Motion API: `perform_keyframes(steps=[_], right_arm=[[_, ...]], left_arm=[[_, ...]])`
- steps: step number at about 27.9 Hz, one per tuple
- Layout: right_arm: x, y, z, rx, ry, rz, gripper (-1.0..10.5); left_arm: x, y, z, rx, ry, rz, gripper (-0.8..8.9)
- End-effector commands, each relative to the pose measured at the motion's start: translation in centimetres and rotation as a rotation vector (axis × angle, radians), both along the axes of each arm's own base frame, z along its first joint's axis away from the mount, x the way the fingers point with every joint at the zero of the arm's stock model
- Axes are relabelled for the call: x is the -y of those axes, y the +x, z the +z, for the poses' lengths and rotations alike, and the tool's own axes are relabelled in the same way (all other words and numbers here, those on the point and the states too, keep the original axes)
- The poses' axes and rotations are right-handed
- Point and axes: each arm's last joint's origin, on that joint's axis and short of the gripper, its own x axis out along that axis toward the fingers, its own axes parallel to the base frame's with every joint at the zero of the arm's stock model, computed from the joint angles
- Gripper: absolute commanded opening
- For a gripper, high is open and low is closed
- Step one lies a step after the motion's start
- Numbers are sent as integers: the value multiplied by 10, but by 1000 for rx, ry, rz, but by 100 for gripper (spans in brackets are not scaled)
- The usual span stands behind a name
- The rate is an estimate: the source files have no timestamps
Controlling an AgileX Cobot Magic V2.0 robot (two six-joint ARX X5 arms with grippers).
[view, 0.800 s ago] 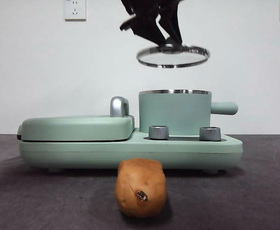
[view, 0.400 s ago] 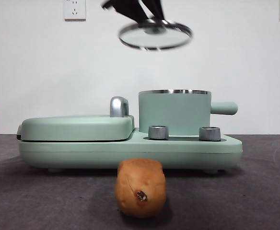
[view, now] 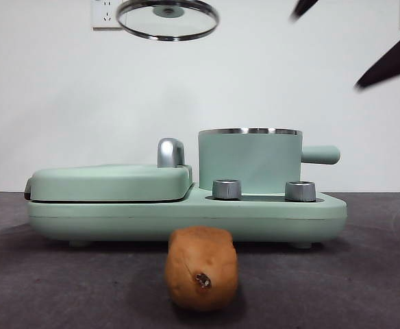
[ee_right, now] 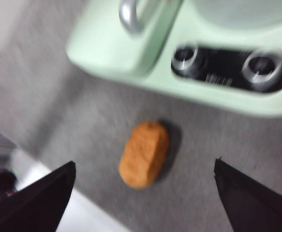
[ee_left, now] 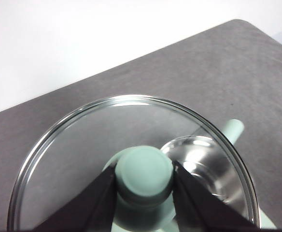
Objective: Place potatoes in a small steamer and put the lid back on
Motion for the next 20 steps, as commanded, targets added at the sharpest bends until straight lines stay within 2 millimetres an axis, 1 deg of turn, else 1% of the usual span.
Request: perform_keyframes(steps=[1,6,10,11,13,15,18,19,20], right_arm=[[-27,7,-7,-57,-55,20,460],[-78,15,-28,-123,-206,82,460],[-112,22,-43,-172,-273,129,459],[-125,25,-50,-182,-314,138,459],[-141,31,-64,-220,-387,146,459],[-152,35,-79,-262,-448,156,459],[-158,38,-99,-304,-500,160,458],[-159,39,-104,-314,-513,161,442],[-160,39,-107,-317,-520,164,379]], left_arm=[[-11,-8,21,75,-29,8,86],[-27,-8,25,72,-26,49,86],[-35,-5,24,64,-22,72,85],[-38,-4,24,63,-21,81,85],[-41,-3,24,63,-21,90,85],[-44,-1,24,63,-22,100,85],[-46,-1,24,61,-23,108,85],[-47,0,24,62,-23,110,85],[-47,0,24,62,-23,110,86]])
